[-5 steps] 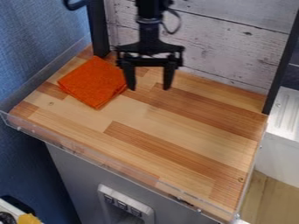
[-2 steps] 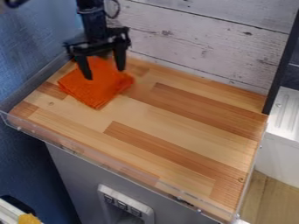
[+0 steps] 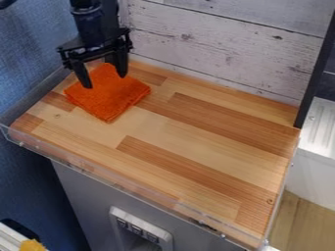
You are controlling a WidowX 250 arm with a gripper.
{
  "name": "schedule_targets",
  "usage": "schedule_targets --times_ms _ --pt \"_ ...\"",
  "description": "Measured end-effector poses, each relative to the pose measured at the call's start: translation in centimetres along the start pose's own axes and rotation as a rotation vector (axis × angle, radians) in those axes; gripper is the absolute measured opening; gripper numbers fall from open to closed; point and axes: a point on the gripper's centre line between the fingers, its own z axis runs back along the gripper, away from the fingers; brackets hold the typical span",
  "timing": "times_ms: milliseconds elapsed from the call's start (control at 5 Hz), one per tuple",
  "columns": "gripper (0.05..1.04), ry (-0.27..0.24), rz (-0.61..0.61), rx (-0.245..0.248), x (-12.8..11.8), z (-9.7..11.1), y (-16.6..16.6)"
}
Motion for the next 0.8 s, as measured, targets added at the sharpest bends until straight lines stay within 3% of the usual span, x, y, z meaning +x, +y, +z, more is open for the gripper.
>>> schedule_targets --times_ms 600,800 --pt "0.998 -0.07 0.047 0.054 2.6 1.9 -0.4" --pt "0.998 -0.051 0.039 0.096 3.0 1.6 -0.8"
